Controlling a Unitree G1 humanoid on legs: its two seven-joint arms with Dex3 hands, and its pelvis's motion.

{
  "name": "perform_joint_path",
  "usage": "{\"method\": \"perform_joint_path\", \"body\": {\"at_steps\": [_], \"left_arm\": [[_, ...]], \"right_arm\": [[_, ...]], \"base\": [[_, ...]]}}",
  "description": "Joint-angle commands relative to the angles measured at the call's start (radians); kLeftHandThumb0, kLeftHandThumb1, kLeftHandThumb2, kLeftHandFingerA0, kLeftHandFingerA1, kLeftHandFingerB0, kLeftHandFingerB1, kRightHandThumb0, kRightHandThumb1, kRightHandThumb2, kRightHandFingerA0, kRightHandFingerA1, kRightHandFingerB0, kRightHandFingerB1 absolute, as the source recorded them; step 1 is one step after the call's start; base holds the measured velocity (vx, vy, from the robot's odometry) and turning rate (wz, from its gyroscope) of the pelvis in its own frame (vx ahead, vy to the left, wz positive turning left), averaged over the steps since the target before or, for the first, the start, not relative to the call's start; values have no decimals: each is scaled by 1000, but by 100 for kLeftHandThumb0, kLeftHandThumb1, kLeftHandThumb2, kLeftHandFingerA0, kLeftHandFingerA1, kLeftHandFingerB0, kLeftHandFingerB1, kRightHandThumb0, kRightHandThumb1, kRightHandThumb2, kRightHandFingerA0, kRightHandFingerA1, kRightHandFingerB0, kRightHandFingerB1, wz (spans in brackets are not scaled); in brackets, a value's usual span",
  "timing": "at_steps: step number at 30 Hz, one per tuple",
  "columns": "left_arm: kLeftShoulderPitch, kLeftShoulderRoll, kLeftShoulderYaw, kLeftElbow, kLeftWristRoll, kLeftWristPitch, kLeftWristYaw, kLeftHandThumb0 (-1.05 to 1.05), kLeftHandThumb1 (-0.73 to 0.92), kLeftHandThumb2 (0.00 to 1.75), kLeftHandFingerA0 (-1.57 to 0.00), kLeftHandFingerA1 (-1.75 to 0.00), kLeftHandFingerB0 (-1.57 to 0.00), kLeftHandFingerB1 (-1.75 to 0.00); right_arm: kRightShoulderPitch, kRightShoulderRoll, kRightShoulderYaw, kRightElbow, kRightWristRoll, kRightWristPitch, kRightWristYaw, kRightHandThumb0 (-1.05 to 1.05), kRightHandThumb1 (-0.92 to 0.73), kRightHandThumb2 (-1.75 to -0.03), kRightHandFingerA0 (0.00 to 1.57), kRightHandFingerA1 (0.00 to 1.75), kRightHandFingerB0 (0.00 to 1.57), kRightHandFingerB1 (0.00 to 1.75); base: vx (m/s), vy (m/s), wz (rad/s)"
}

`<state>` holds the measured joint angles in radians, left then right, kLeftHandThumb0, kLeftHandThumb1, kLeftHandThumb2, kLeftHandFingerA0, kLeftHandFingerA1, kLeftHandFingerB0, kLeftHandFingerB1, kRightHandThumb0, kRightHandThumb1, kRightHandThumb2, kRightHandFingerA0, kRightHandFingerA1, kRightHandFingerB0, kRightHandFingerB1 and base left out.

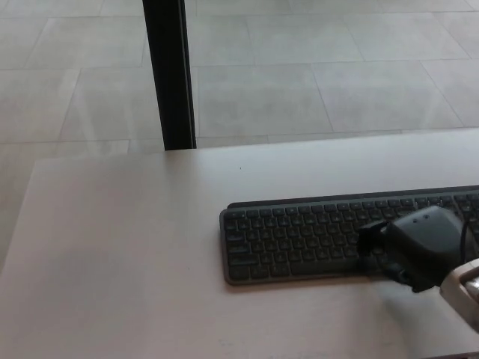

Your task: The robot uses its right fingers to click on the space key of the black keyboard placed on the center of the white desk.

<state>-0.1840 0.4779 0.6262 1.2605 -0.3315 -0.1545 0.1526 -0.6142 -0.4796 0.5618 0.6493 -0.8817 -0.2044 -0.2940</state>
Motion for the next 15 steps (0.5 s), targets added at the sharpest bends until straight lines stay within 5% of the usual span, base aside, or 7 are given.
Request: {"method": "perform_joint_path", "body": {"at_steps": [1, 5, 7, 8, 10, 11, 15], "left_arm": [[9, 21, 1, 4, -2, -23, -7, -49, 42, 88, -109, -125, -76, -75], [9, 23, -2, 6, 1, -18, 1, -51, 55, 62, -93, -160, -79, -66], [14, 22, -4, 4, 2, -26, -2, -52, 56, 59, -94, -144, -77, -63], [13, 23, -2, 4, -1, -23, -2, -50, 55, 61, -91, -156, -77, -63], [12, 24, 3, 4, -6, -14, 4, -50, 55, 61, -91, -158, -76, -63], [12, 24, 3, 4, -6, -14, 4, -51, 54, 62, -92, -162, -79, -64], [15, 22, 10, 5, -11, -24, 1, -49, 54, 61, -92, -162, -76, -64]], "right_arm": [[-108, -29, -96, -29, 74, -8, 83, -31, -48, -85, 92, 113, 64, 69], [-184, -38, -185, -43, 124, -19, 105, -23, -60, -61, 84, 157, 71, 58], [-221, -48, -292, -104, 237, -1, 172, -25, -56, -59, 92, 141, 75, 58], [-225, -50, -328, -120, 266, -2, 185, -25, -57, -59, 92, 108, 76, 59], [-224, -44, -396, -159, 345, 44, 261, -26, -57, -62, 96, 119, 75, 57], [-223, -43, -399, -161, 344, 44, 263, -16, -59, -76, 94, 161, 69, 66], [-164, -85, -542, -178, 435, 23, 246, -18, -56, -60, 92, 153, 77, 54]], "base": [[0, 0, 0], [0, 0, 0], [0, 0, 0], [0, 0, 0], [0, 0, 0], [0, 0, 0], [0, 0, 0]]}}
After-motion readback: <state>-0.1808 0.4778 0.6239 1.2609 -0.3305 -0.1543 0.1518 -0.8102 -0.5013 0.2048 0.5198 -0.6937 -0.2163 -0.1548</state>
